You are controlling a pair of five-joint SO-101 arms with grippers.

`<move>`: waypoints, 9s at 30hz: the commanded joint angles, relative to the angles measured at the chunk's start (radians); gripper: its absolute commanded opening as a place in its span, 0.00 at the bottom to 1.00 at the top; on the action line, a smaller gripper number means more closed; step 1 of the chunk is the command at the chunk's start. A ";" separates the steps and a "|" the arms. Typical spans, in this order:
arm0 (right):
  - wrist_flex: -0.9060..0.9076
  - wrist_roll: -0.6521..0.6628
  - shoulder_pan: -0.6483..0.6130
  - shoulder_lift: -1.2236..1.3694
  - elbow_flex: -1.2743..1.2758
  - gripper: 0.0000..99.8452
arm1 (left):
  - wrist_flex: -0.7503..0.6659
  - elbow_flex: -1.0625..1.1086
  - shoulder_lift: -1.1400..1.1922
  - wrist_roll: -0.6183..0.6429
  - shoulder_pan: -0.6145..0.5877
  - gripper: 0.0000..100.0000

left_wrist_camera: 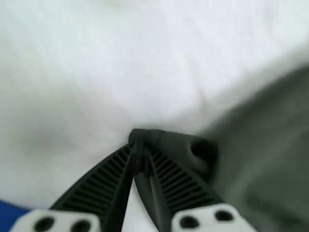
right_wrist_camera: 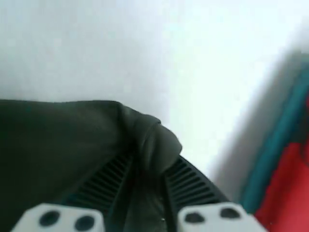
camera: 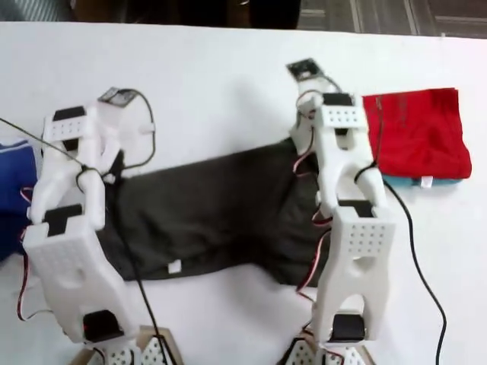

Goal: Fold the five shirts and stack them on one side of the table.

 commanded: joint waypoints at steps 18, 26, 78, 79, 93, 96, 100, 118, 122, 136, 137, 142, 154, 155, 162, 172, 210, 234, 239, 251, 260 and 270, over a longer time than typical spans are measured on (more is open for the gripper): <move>0.094 0.000 0.074 -0.024 -0.152 0.02 | 0.269 -0.269 -0.011 0.173 0.006 0.03; 0.128 -0.003 0.076 -0.027 -0.160 0.02 | 0.433 -0.246 -0.020 0.020 0.051 0.03; -0.031 0.430 0.028 -1.443 1.560 0.16 | 0.015 0.799 -0.532 -0.296 0.014 0.03; -0.024 0.430 0.004 -1.443 1.568 0.16 | 0.021 0.796 -0.532 -0.296 0.017 0.03; -0.147 0.428 -0.166 -1.380 1.642 0.16 | 0.216 0.685 -0.663 -0.295 0.015 0.03; -0.174 0.428 -0.166 -1.325 1.642 0.16 | 0.216 0.647 -0.712 -0.239 0.018 0.03; -0.280 0.430 -0.163 -1.241 1.642 0.16 | 0.089 0.676 -0.713 -0.155 0.086 0.03; -0.087 0.430 -0.079 -1.316 1.502 0.02 | -0.344 1.007 -0.713 -0.074 0.219 0.03; 0.004 0.430 -0.099 -1.432 1.504 0.02 | -0.350 1.010 -0.713 -0.072 0.219 0.03; -0.007 0.423 -0.174 -1.429 1.642 0.09 | -0.344 1.012 -0.713 -0.071 0.218 0.03; -0.005 0.428 -0.179 -1.423 1.642 0.13 | -0.344 1.012 -0.713 -0.071 0.218 0.03; 0.001 0.431 -0.180 -1.411 1.651 0.26 | -0.347 1.013 -0.713 -0.071 0.218 0.03; -0.090 0.565 -0.177 -1.409 1.765 0.24 | -0.351 1.013 -0.713 -0.071 0.218 0.03; -0.110 0.565 -0.177 -1.409 1.778 0.24 | -0.351 1.013 -0.713 -0.071 0.218 0.03; -0.154 0.560 -0.171 -1.409 1.809 0.24 | -0.350 1.015 -0.713 -0.071 0.218 0.03; -0.156 0.560 -0.168 -1.409 1.809 0.04 | -0.311 1.023 -0.712 -0.071 0.218 0.03; 0.231 0.606 -0.085 -0.332 0.408 0.05 | -0.316 1.030 -0.712 -0.071 0.218 0.03; 0.538 0.384 0.065 -0.397 0.063 0.02 | -0.318 1.032 -0.712 -0.071 0.218 0.03; 0.409 0.453 0.053 -0.610 0.496 0.02 | -0.318 1.030 -0.712 -0.071 0.218 0.03; -0.131 0.250 -0.119 -0.831 1.077 0.02 | -0.324 1.029 -0.712 -0.072 0.218 0.03; -0.320 0.135 -0.249 -0.831 1.073 0.02 | -0.324 1.032 -0.712 -0.071 0.218 0.03; -0.423 -0.049 -0.223 -0.834 1.023 0.02 | -0.324 1.032 -0.712 -0.071 0.218 0.03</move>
